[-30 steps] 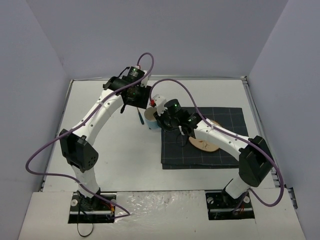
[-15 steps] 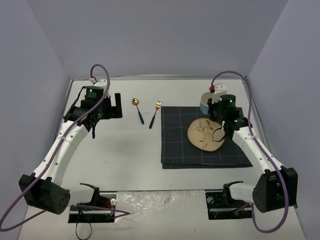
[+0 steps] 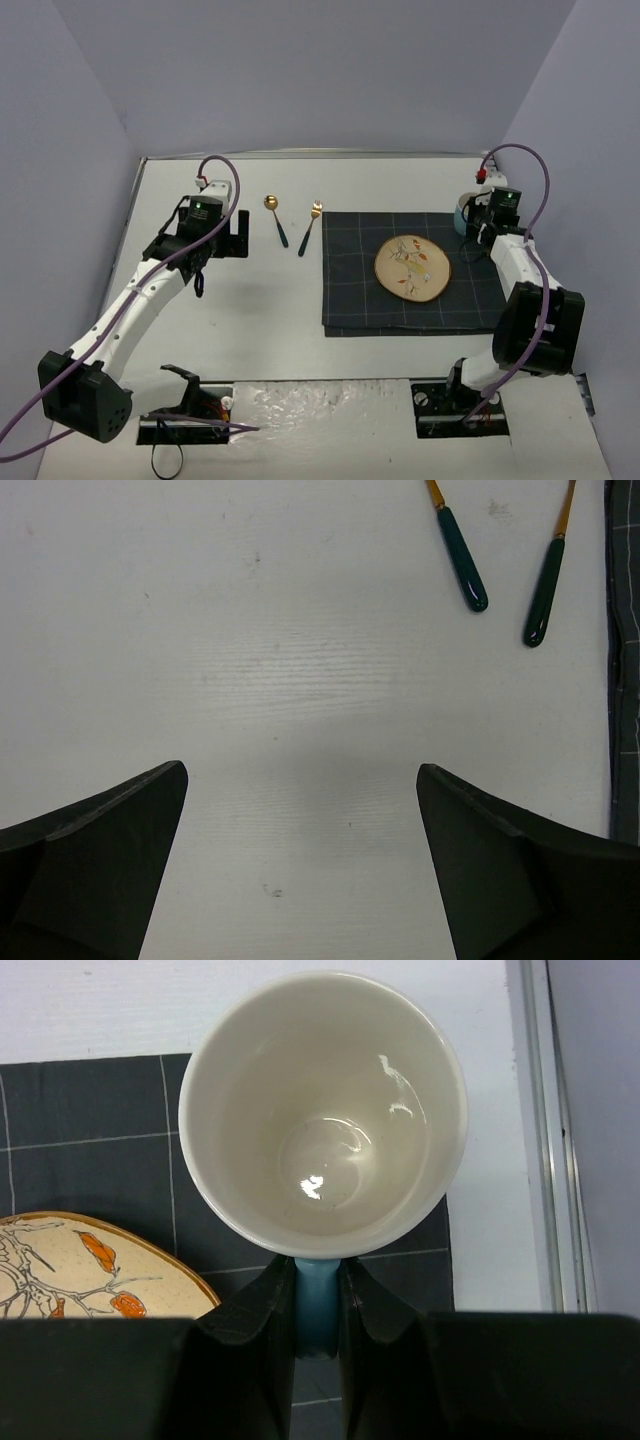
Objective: Set the dinner table for one person
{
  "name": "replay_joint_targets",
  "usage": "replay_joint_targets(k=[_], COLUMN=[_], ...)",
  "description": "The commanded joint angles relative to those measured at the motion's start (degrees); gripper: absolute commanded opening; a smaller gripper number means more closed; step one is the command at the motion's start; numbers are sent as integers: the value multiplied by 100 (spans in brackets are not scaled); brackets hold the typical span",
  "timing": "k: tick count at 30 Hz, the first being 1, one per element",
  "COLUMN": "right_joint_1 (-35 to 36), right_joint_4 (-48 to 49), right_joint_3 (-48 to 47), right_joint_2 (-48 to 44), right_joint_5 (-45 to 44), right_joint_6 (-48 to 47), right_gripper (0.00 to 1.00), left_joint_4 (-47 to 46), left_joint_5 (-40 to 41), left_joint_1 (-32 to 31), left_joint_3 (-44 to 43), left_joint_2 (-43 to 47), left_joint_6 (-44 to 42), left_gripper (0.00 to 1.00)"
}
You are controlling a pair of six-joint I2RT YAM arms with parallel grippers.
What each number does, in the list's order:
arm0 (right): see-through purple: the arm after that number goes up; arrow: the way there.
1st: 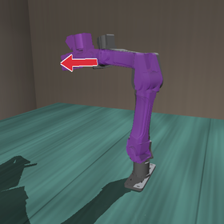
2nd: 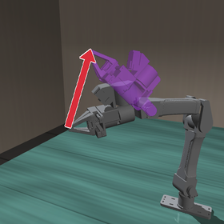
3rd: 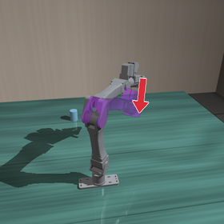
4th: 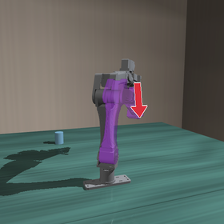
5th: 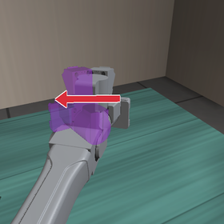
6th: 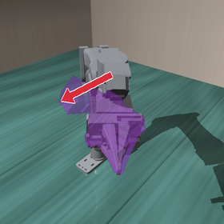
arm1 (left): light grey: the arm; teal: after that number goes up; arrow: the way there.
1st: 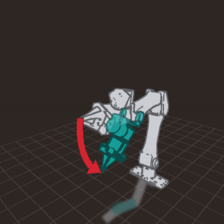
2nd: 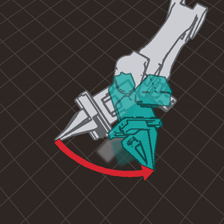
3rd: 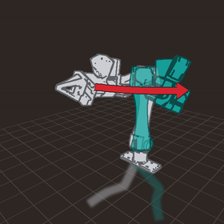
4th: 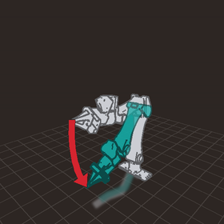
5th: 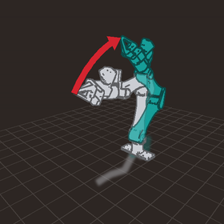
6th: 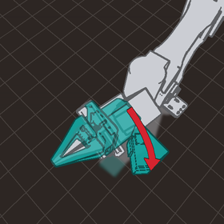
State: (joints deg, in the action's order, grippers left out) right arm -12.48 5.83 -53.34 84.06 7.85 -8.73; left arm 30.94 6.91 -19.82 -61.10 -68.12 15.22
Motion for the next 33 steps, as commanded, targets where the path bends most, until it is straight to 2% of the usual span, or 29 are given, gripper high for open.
replay_joint_targets(k=[1, 5, 20, 27, 30, 33], right_joint_1=[-214, -414, -552, -554, -560, -545], right_joint_4=[1162, 1283, 1125, 1457, 1545, 1552], right_joint_3=[-318, -430, -822, -560, -369, -269], right_joint_2=[90, 260, 848, 983, 978, 902], right_joint_5=[485, 743, 839, 877, 853, 828], right_joint_6=[-306, -293, -477, -372, -340, -327], right_gripper=[0, 0, 0, 1, 9, 27], left_joint_4=[-388, -379, -325, -352, -361, -361], left_joint_5=[900, 1185, 1338, 1253, 1270, 1282], left_joint_1=[-215, -390, -383, -382, -382, -377], left_joint_3=[-169, -140, -166, -157, -150, -148], left_joint_2=[270, 267, 254, 195, 203, 194], left_joint_6=[-377, -503, -563, -531, -547, -542], left_gripper=[97, 97, 97, 97, 97, 97])
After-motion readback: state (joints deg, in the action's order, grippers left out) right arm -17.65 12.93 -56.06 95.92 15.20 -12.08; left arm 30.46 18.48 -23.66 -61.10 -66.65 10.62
